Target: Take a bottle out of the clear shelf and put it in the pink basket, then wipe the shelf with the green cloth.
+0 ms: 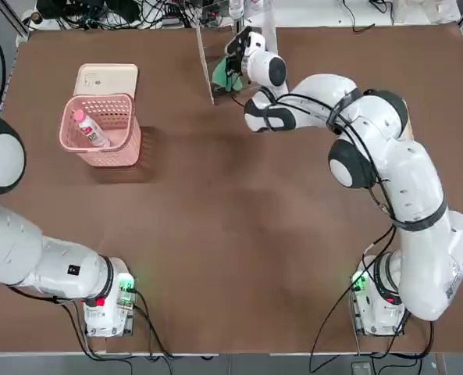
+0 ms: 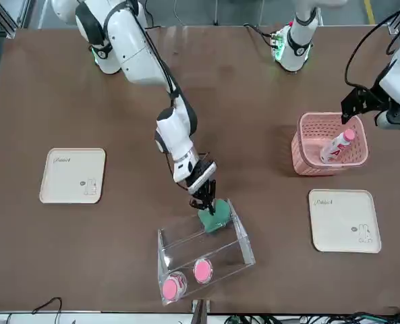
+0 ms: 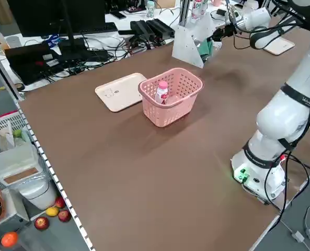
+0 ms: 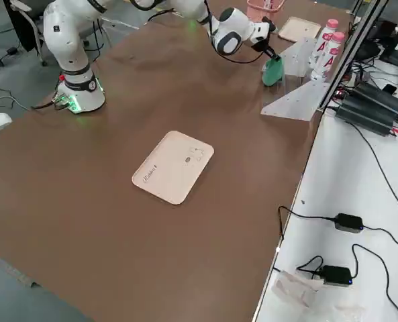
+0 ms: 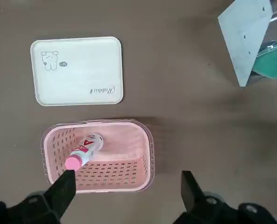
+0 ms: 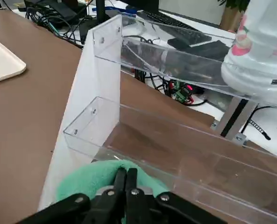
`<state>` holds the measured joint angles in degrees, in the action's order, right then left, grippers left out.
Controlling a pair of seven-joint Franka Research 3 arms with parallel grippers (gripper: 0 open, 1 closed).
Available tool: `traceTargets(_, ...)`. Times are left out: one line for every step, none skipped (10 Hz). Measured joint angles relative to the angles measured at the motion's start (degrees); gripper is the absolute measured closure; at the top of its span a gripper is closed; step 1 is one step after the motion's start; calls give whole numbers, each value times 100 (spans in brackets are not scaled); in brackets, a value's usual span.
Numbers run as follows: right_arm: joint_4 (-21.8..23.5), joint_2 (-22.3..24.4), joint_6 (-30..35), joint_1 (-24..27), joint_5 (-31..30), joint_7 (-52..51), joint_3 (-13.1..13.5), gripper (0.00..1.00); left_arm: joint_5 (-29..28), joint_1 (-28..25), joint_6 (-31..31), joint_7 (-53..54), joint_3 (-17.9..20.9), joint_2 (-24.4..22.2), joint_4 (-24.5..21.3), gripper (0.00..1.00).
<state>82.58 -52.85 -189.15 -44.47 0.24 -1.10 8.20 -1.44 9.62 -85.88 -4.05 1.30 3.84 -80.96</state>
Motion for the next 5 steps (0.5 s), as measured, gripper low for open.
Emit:
traceTargets(30,2,4,116,-162,-158,38,98,0,0,0,0,0,0,0,0)
traceTargets(62,6,4,284,-310,-348,49,98,0,0,0,0,0,0,0,0)
traceTargets(88,7,4,440,-450,-514,52,98,0,2,0,0,-2,0,0,0)
traceTargets(95,13,4,567,-592,-621,57,98,0,9,0,4,-22,0,0,0)
traceTargets(102,49,6,688,-791,-662,63,98,0,16,0,3,-66,0,0,0)
